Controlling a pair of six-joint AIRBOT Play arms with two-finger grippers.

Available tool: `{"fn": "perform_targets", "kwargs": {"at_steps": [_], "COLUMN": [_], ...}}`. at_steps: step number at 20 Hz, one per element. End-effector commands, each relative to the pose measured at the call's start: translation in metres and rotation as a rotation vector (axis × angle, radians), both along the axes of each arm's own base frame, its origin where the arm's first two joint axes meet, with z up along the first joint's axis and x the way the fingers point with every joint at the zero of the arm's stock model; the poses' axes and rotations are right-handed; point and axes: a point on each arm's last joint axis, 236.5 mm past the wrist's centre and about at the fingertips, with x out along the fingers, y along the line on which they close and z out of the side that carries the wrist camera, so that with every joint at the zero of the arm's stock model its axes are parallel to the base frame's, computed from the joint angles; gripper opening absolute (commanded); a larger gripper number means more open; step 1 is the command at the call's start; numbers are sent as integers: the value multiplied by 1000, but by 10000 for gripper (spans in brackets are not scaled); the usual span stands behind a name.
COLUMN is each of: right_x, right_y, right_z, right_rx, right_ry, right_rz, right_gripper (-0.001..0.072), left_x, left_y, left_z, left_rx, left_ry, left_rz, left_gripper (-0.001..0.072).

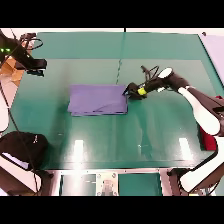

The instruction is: Fold the shirts.

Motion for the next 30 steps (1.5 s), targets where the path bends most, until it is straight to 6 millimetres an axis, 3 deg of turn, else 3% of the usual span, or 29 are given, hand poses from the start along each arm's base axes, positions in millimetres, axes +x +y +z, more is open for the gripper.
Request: {"fn": "perform_targets", "kwargs": {"at_steps": [1, 2, 3, 4, 6, 8, 10, 12, 13, 15, 17, 19, 23, 27, 30], "right_x": [-18, -19, -16, -9, 15, 47, 77, 97, 102, 105, 98, 83, 46, 6, -17], "right_y": [53, 69, 81, 92, 99, 86, 49, -6, -40, -112, -192, -265, -381, -463, -492], "right_z": [-18, -14, -4, 13, 58, 123, 195, 259, 286, 317, 327, 319, 297, 281, 270], "right_rx": [147, 185, 217, 259, 302, 336, 361, 371, 367, 327, 249, 187, 52, -64, -117], "right_ry": [53, 45, 15, -21, -126, -254, -390, -498, -548, -598, -613, -569, -526, -491, -455], "right_rz": [30, 43, 52, 58, 73, 32, -42, -152, -212, -343, -467, -578, -753, -903, -951], "right_gripper": [550, 490, 166, 18, 15, 14, 14, 15, 14, 14, 14, 15, 15, 15, 15], "left_x": [0, 0, 0, 0, -1, -2, -2, -2, -2, -2, -2, -2, -2, -2, -2], "left_y": [-1, -1, -1, 0, -1, -1, -1, -1, -1, -1, -1, -1, -1, -1, -1], "left_z": [0, 0, 0, 0, 0, 0, 0, 0, 0, 0, 0, 0, 0, 0, 0], "left_rx": [-5, -5, -5, -4, -5, -6, -6, -6, -6, -7, -7, -7, -8, -8, -10], "left_ry": [0, 0, 0, 0, 3, 9, 10, 10, 10, 10, 10, 10, 8, 8, 9], "left_rz": [13, 13, 13, 13, 13, 12, 12, 12, 12, 12, 12, 12, 20, 20, 27], "left_gripper": [22, 22, 22, 22, 22, 22, 22, 22, 21, 21, 22, 22, 22, 21, 22]}}
